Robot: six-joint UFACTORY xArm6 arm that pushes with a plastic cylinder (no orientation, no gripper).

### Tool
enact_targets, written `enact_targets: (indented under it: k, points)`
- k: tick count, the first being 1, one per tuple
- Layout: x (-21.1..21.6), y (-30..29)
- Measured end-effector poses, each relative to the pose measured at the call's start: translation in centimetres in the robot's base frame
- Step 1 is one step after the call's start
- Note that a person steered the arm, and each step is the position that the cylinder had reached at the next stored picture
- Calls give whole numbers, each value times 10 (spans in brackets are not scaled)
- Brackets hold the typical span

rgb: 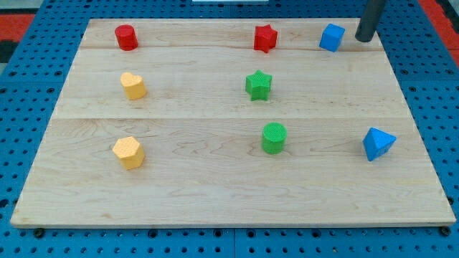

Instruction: Make a semi circle out of red blocks and the blue cube

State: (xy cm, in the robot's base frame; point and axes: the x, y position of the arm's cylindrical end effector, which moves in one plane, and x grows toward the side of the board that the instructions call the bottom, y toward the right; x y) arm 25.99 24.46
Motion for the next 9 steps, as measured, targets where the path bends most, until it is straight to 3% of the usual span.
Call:
enact_targets:
  k: [2, 4, 6, 9]
  points:
    - [3, -46]
    - [-29, -26]
    - [-11, -65]
    - [7, -78]
